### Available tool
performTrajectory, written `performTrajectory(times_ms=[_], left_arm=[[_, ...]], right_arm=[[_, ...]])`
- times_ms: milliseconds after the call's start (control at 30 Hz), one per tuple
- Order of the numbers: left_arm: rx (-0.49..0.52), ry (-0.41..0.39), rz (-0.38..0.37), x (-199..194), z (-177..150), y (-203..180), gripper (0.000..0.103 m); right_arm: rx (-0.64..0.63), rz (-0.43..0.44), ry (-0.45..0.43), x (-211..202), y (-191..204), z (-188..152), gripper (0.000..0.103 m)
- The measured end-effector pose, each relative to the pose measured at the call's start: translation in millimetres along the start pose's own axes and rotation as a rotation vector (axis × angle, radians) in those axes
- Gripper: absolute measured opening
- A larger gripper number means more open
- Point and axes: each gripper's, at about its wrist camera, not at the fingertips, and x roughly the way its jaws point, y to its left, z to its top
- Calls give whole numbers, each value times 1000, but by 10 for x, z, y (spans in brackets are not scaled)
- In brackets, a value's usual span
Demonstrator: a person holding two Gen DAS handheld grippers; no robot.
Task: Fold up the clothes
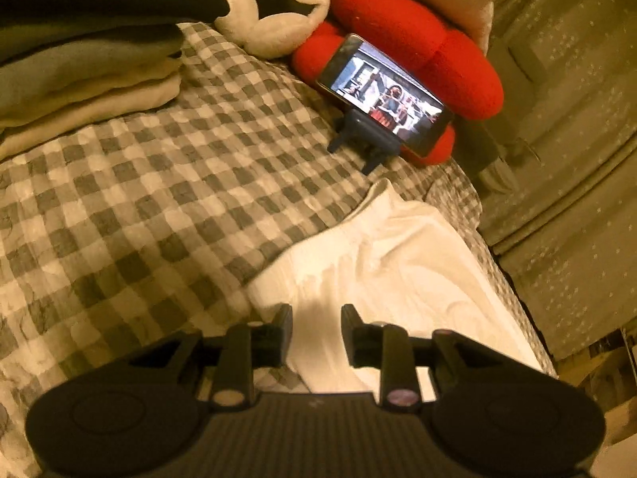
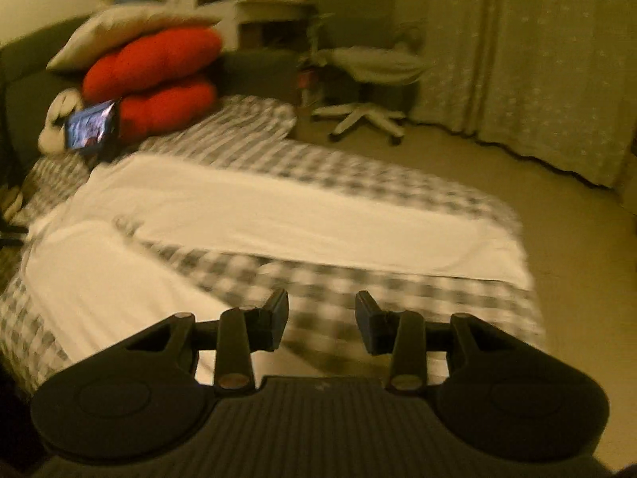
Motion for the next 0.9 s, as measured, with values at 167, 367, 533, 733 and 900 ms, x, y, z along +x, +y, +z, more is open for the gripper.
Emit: performTrajectory(times_ms=[167, 367, 533, 733, 900], left_arm=[[15, 14, 18, 131, -54, 16, 27], [58, -15, 28, 198, -79, -58, 25], [53, -24, 27, 191, -65, -12, 11], [27, -28, 11, 171, -70, 111, 1], [47, -53, 22, 155, -98, 58, 0]], right_arm=[[32, -34, -20, -371, -461, -184, 42], [168, 28, -15, -661, -723, -771, 42], [342, -9, -72, -795, -802, -1226, 41], [569, -92, -162, -928, -868, -1733, 37], [657, -72, -161, -802, -940, -1853, 9]])
